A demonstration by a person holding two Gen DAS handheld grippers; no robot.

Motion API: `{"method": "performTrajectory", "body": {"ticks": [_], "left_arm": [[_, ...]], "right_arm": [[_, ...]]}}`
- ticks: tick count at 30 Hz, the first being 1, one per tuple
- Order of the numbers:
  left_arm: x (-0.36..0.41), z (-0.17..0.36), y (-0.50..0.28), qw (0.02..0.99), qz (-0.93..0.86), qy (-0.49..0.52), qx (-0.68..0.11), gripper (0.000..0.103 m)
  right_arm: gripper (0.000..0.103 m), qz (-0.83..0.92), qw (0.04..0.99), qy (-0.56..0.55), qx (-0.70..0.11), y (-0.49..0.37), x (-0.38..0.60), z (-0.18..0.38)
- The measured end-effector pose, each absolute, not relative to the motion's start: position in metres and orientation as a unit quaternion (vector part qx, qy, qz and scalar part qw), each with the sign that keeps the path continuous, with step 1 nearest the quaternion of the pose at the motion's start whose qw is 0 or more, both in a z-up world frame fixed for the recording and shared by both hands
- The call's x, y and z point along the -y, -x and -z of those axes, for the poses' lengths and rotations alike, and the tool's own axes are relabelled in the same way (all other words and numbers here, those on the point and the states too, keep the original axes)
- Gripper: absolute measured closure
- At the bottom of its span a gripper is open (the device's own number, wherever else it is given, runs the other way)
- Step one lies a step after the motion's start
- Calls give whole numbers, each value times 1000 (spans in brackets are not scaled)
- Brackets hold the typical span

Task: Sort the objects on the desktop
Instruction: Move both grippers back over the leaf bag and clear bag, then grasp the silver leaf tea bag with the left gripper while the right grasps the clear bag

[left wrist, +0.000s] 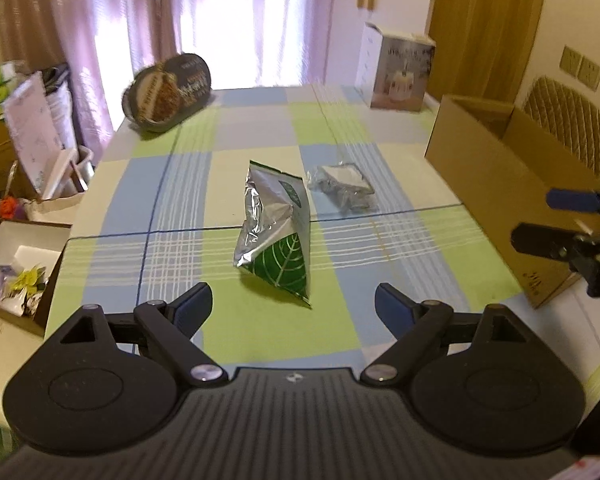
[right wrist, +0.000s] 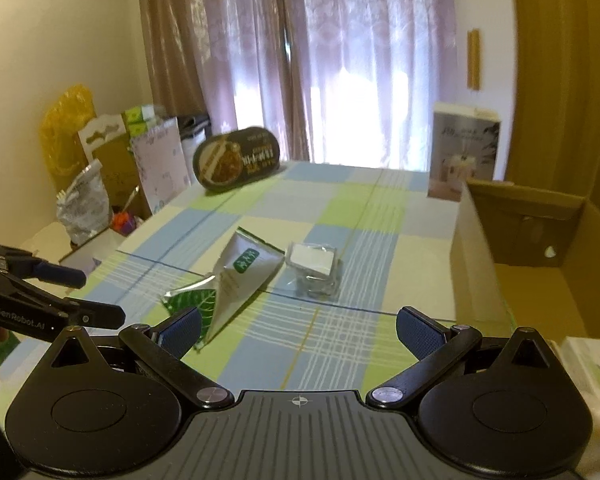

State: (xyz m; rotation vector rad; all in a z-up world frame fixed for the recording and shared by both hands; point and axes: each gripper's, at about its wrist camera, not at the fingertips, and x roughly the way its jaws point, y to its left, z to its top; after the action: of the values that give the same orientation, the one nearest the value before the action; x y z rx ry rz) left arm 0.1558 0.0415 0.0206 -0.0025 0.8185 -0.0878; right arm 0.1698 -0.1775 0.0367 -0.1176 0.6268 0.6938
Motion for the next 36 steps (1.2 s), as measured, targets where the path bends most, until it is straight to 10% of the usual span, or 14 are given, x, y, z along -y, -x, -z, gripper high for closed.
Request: {"method": "performTrajectory", "body": {"ticks": [27, 36], "left_arm": [[-72, 62, -307, 888, 90, 10, -450, 12], [-70, 70, -315, 889, 93, 13, -449, 12]], "right_arm": [[3, -336, 849, 70, -402, -349, 76, 48], [35, -334, 835, 80, -429, -361, 62, 67]]}}
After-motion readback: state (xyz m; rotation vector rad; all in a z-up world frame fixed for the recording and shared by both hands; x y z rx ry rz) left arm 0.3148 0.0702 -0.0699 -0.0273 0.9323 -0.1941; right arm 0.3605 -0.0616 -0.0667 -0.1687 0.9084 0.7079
